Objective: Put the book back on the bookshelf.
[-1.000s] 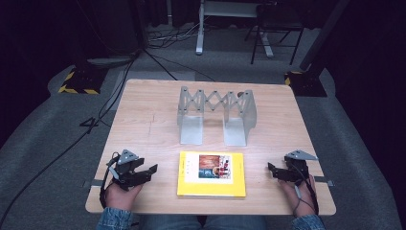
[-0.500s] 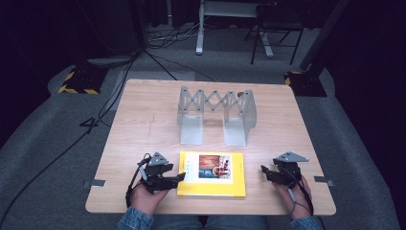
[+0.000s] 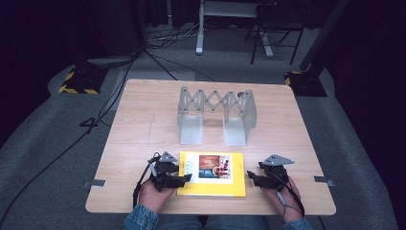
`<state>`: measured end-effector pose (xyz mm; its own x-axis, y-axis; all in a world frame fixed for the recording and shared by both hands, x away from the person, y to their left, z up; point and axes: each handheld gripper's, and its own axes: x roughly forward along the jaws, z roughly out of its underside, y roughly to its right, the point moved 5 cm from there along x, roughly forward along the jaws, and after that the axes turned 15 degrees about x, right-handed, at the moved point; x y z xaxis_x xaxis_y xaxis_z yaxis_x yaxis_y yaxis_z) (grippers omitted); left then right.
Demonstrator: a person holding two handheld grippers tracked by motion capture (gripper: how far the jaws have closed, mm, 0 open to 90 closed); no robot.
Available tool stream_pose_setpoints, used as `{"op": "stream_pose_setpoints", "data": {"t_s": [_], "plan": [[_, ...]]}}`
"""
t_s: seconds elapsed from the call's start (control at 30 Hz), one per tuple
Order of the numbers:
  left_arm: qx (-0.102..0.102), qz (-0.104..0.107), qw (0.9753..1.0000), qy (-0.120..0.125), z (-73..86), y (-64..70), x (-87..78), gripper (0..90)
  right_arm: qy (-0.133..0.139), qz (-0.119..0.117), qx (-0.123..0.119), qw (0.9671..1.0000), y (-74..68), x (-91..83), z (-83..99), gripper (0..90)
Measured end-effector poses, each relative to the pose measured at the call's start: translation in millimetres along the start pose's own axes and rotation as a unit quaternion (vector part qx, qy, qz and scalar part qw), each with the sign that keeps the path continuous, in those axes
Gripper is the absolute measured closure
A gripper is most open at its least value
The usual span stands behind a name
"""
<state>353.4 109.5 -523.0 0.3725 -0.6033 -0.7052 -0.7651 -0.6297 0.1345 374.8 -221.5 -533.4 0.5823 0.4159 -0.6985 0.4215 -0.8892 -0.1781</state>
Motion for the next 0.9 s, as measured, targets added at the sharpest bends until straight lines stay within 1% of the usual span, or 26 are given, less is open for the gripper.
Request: {"op": "stream_pose_setpoints", "data": {"t_s": [0.03, 0.1, 0.17, 0.3, 0.33, 0.43, 0.47, 0.5, 0.53, 0.57, 0.6, 0.63, 0.67, 0.7, 0.73, 0.8, 0.83, 0.87, 0.9], "plan": [[-0.002, 0.003, 1.0, 0.0, 0.4, -1.0, 0.0, 38.1, 0.001, 0.0, 0.0, 1.0, -0.5, 0.3, 0.0, 36.3], [-0.016, 0.008, 0.9998, -0.008, 2.2, -3.1, 2.0, 38.1, 0.001, -0.004, -0.004, 1.0, -2.1, 0.9, 0.1, 36.3], [-0.026, 0.015, 0.9995, -0.007, 3.1, -4.3, 2.1, 37.6, 0.001, -0.011, -0.008, 0.9999, -5.1, 1.1, 0.9, 36.3], [-0.027, 0.011, 0.9995, -0.011, 2.4, -3.2, 2.3, 37.8, 0.001, -0.015, -0.015, 0.9998, -8.7, 1.9, 1.3, 36.3], [-0.032, 0.006, 0.9994, -0.012, 1.9, -2.2, 2.4, 37.6, 0.001, -0.017, -0.015, 0.9997, -10.4, 2.4, 1.4, 37.8], [-0.034, -0.002, 0.9993, -0.014, 0.6, -1.4, 2.4, 37.7, 0.0, -0.017, -0.015, 0.9997, -12.5, 1.7, 1.6, 41.7], [-0.039, -0.001, 0.9992, -0.013, 0.2, -1.2, 1.8, 38.7, 0.001, -0.018, -0.016, 0.9997, -13.0, 1.5, 1.7, 43.1], [-0.041, 0.0, 0.9991, -0.008, -0.4, -1.6, -0.1, 41.6, 0.0, -0.02, -0.017, 0.9997, -14.1, 1.3, 1.8, 46.3], [-0.041, 0.0, 0.9991, -0.008, -0.4, -1.6, -0.1, 43.0, 0.001, -0.019, -0.017, 0.9997, -14.8, 1.2, 1.9, 47.6], [-0.039, 0.0, 0.9992, 0.004, -2.1, -1.3, -4.1, 45.5, 0.002, -0.018, -0.017, 0.9997, -15.3, 1.4, 1.8, 49.0], [-0.039, 0.0, 0.9992, 0.004, -2.1, -1.3, -4.1, 47.6, 0.003, -0.018, -0.016, 0.9997, -16.0, 1.7, 1.7, 50.2], [-0.032, 0.003, 0.9994, 0.015, -4.4, 0.0, -8.1, 48.9, 0.005, -0.019, -0.014, 0.9997, -16.8, 2.3, 1.4, 50.6], [-0.032, 0.003, 0.9994, 0.015, -4.4, 0.0, -8.1, 49.8, 0.005, -0.019, -0.014, 0.9997, -16.8, 2.3, 1.4, 50.6], [-0.026, 0.005, 0.9995, 0.02, -6.7, 3.1, -9.8, 50.6, 0.005, -0.018, -0.015, 0.9997, -18.0, 2.7, 1.2, 52.1], [-0.026, 0.005, 0.9995, 0.02, -6.7, 3.1, -9.8, 51.1, 0.005, -0.018, -0.015, 0.9997, -18.3, 2.7, 1.2, 52.6], [-0.016, 0.007, 0.9995, 0.025, -9.3, 7.3, -11.5, 51.9, 0.005, -0.019, -0.016, 0.9997, -18.4, 2.7, 1.3, 52.9], [-0.009, 0.014, 0.9993, 0.033, -11.8, 11.5, -13.8, 53.4, 0.006, -0.018, -0.016, 0.9997, -18.6, 2.7, 1.4, 53.2], [-0.009, 0.014, 0.9993, 0.033, -11.8, 11.5, -13.8, 53.7, 0.006, -0.018, -0.016, 0.9997, -18.6, 2.7, 1.4, 53.2], [-0.005, 0.021, 0.9989, 0.041, -12.9, 13.9, -15.6, 53.7, 0.007, -0.018, -0.016, 0.9997, -18.7, 2.7, 1.5, 53.3]]}}
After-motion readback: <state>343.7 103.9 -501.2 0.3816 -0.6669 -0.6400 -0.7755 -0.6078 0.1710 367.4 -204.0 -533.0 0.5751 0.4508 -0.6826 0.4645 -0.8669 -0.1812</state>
